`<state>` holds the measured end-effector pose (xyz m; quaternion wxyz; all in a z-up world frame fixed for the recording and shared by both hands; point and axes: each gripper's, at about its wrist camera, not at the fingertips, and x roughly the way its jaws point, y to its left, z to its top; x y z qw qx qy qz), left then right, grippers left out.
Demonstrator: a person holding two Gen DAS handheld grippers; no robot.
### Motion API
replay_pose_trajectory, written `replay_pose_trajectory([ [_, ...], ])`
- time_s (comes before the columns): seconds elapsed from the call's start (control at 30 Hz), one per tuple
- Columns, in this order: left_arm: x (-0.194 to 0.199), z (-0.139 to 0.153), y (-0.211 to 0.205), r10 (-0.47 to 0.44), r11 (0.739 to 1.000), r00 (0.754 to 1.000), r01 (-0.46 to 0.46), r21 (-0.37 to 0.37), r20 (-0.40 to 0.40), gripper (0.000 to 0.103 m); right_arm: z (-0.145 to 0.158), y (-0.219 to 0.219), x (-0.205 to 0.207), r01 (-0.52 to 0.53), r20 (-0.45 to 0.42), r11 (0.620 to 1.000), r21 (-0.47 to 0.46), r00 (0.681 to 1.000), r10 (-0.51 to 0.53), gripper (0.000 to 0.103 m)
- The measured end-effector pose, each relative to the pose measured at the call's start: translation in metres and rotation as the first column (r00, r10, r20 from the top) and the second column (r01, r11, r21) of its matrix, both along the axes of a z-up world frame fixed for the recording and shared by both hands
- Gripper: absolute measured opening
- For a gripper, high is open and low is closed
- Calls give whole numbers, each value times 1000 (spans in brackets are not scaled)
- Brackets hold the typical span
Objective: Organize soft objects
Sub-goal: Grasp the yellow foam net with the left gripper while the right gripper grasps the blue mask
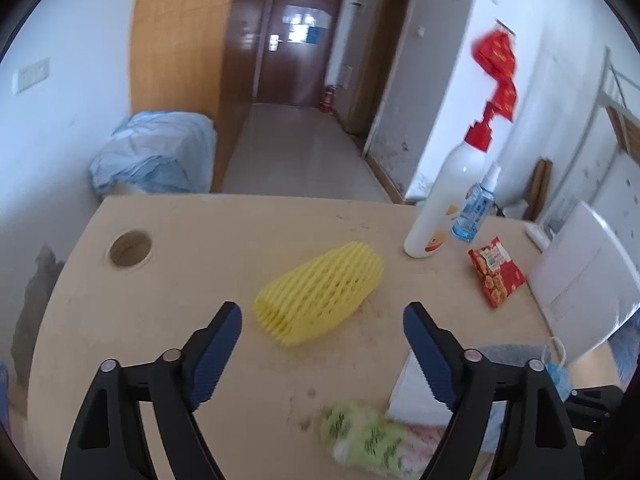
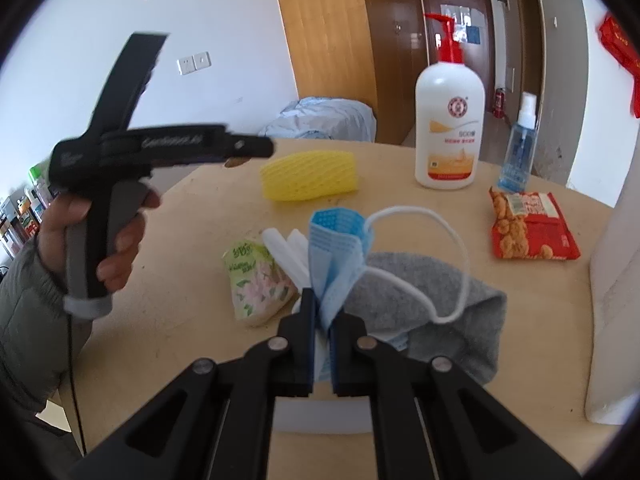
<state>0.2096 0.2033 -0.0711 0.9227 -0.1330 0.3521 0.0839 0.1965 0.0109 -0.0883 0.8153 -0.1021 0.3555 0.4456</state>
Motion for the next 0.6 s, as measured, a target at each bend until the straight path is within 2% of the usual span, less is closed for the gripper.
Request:
replay_pose_trajectory([
  [0.1,21,-5,-3,-32,997,999,34,67,-33,84,-1,0,1,-4,-12,1000,1,1000,4,8],
  [0.2,44,-14,-9,-99,988,992,108,110,-83,84,-1,-2,1,-2,-19,1000,4,1000,2,8],
  [0.3,57,-29,-12,-114,986,986,128,110,-125,81,-2,-2,2,-2,-27,1000,5,1000,2,8],
  [0.37,61,-36,-13,-114,986,984,129,106,-140,66,-2,-3,3,-2,-32,1000,8,999,2,8],
  [0.43,66,-44,-12,-101,987,980,120,108,-170,36,-2,-2,4,-2,-32,1000,9,999,2,8],
  [0.53,71,-55,-8,-99,992,972,113,54,-213,17,-1,-3,2,-1,-28,1000,15,1000,2,8],
  [0.6,70,-57,-7,-79,993,974,95,65,-212,11,2,-6,0,0,-25,1000,26,1000,0,8],
])
